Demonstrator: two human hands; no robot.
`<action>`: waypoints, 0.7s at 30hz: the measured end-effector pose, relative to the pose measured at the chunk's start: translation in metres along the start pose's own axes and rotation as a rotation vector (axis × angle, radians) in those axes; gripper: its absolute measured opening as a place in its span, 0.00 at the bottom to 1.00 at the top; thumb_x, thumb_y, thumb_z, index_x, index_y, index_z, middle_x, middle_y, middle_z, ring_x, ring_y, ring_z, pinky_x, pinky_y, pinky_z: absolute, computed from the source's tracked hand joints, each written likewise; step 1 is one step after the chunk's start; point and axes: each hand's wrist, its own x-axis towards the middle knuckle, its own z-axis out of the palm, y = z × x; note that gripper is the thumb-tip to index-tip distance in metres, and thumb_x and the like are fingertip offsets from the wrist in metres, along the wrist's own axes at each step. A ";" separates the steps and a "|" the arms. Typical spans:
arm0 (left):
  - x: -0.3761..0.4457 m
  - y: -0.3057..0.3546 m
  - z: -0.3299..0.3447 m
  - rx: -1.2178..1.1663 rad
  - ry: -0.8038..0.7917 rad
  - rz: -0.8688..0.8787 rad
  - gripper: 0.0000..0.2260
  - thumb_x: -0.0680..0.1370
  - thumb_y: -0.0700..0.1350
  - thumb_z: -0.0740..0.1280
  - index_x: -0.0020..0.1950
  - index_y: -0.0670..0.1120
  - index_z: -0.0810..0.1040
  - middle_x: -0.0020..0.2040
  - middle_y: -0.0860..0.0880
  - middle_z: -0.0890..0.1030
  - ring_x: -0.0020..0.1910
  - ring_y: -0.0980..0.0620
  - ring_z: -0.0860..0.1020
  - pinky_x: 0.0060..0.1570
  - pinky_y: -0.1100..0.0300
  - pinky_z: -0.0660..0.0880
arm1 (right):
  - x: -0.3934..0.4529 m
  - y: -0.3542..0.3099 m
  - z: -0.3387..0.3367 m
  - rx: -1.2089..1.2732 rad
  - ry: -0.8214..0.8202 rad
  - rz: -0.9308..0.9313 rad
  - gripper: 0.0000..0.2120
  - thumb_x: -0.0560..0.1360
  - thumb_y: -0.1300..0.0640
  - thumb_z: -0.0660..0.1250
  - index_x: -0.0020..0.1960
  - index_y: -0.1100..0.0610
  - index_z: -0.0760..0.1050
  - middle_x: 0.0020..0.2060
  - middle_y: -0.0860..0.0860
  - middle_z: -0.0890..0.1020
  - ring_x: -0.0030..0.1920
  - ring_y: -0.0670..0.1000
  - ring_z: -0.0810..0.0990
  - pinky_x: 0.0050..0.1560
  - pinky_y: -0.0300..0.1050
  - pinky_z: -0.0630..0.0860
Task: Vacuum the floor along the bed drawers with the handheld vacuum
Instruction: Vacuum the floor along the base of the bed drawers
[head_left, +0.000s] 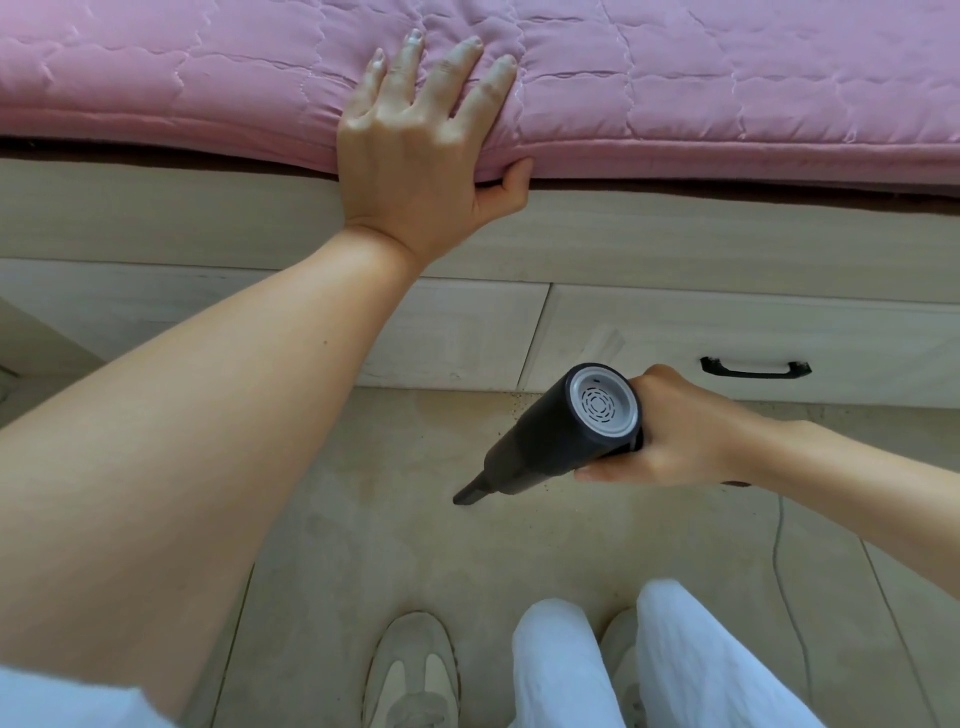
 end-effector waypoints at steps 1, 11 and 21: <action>0.000 0.000 0.000 0.000 -0.002 0.001 0.25 0.74 0.61 0.64 0.66 0.50 0.82 0.61 0.47 0.83 0.60 0.36 0.81 0.59 0.40 0.78 | 0.003 0.000 0.003 -0.002 0.017 0.007 0.14 0.66 0.46 0.74 0.34 0.37 0.69 0.31 0.32 0.77 0.36 0.38 0.77 0.35 0.30 0.68; 0.001 0.000 -0.002 -0.008 -0.004 0.008 0.25 0.74 0.61 0.64 0.66 0.49 0.82 0.62 0.47 0.83 0.59 0.36 0.82 0.58 0.39 0.78 | 0.043 -0.001 0.023 -0.097 0.118 0.021 0.15 0.69 0.41 0.71 0.52 0.44 0.74 0.35 0.41 0.76 0.41 0.49 0.80 0.40 0.42 0.74; 0.002 0.003 -0.005 0.000 -0.035 -0.006 0.25 0.75 0.61 0.64 0.65 0.48 0.82 0.63 0.46 0.83 0.61 0.35 0.81 0.60 0.38 0.77 | 0.012 0.017 0.002 -0.130 0.105 0.099 0.12 0.67 0.42 0.73 0.44 0.38 0.70 0.31 0.36 0.73 0.37 0.44 0.77 0.38 0.35 0.72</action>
